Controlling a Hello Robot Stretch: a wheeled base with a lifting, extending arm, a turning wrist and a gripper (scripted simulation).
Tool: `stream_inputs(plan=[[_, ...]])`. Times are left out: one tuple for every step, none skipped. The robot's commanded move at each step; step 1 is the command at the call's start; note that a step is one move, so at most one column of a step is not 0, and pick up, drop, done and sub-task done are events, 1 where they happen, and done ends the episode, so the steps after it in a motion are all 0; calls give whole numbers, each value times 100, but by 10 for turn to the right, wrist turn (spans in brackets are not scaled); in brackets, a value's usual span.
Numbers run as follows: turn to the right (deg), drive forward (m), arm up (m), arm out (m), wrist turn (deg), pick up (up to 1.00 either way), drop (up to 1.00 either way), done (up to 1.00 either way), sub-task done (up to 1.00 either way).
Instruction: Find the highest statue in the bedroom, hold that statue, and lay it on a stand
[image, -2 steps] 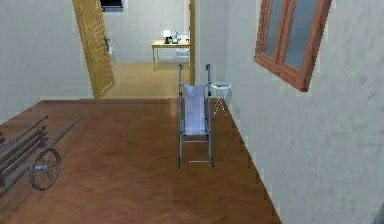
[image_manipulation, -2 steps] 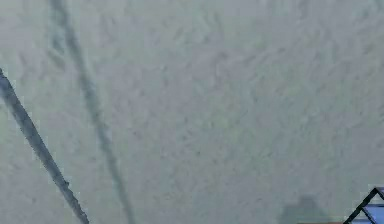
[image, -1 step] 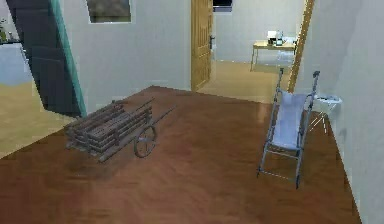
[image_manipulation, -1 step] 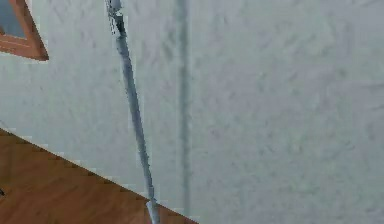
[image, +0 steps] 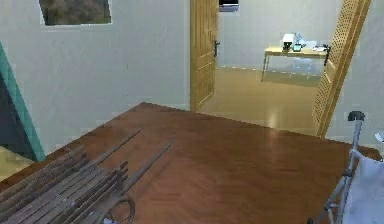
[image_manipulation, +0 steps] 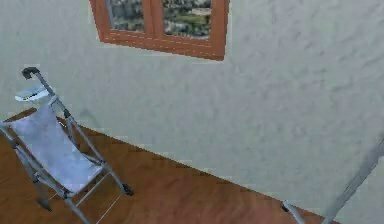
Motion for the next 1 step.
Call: stream_inputs(plan=[[0, 65, 0, 0, 0, 0, 0, 0, 0]])
